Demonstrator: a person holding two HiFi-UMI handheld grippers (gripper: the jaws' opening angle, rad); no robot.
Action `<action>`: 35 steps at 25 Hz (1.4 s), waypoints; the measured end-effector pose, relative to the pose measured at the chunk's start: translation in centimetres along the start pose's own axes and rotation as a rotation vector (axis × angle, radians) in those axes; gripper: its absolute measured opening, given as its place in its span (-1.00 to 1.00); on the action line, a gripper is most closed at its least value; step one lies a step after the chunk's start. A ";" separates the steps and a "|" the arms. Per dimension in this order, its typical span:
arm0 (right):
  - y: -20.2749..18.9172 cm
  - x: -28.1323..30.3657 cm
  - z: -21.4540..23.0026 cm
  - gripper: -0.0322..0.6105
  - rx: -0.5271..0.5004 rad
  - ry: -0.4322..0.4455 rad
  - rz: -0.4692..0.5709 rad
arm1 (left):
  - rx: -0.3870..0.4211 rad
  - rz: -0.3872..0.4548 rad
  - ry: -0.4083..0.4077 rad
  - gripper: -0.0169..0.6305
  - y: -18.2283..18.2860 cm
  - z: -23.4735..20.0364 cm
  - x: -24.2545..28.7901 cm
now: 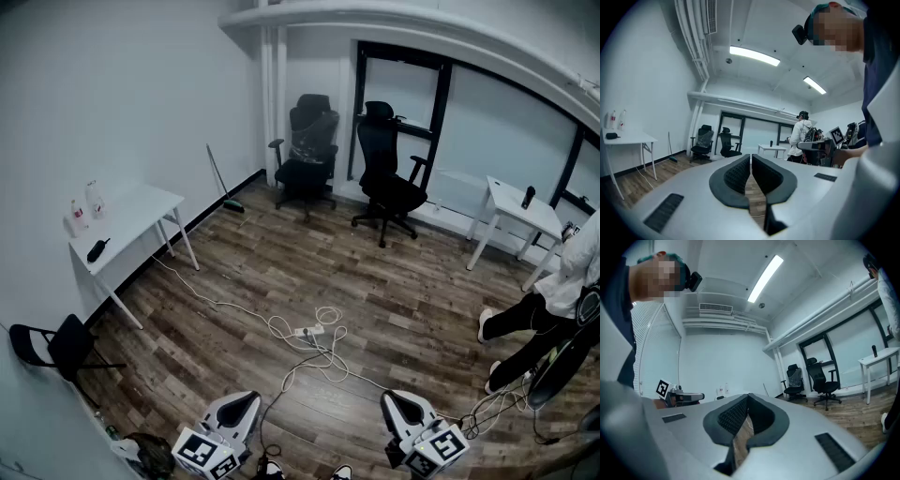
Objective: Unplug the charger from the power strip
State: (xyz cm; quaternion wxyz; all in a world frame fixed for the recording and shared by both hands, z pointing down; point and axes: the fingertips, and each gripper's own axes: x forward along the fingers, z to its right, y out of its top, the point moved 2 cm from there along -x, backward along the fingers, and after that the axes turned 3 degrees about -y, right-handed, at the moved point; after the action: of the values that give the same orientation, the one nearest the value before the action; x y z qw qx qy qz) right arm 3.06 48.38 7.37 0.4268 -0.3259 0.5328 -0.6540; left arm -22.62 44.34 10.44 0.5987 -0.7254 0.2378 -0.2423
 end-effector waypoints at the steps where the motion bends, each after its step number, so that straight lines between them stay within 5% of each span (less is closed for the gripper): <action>1: -0.4 -0.3 0.3 -0.84 -0.011 -0.008 -0.020 | -0.002 -0.001 0.001 -0.85 -0.1 0.2 0.0; 18: -2.1 -3.0 2.6 -0.84 0.009 -0.024 -0.033 | -0.034 -0.019 -0.003 -0.85 -1.5 2.3 1.2; 35: -4.0 -6.3 11.7 -0.84 0.060 0.050 -0.107 | -0.042 -0.032 0.067 -0.85 -3.7 7.1 8.0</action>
State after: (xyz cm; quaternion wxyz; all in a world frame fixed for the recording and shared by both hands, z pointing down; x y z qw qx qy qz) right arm 15.19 49.40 14.01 0.3874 -0.3247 0.5051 -0.6995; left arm -11.73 45.28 13.45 0.5709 -0.7331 0.2513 -0.2711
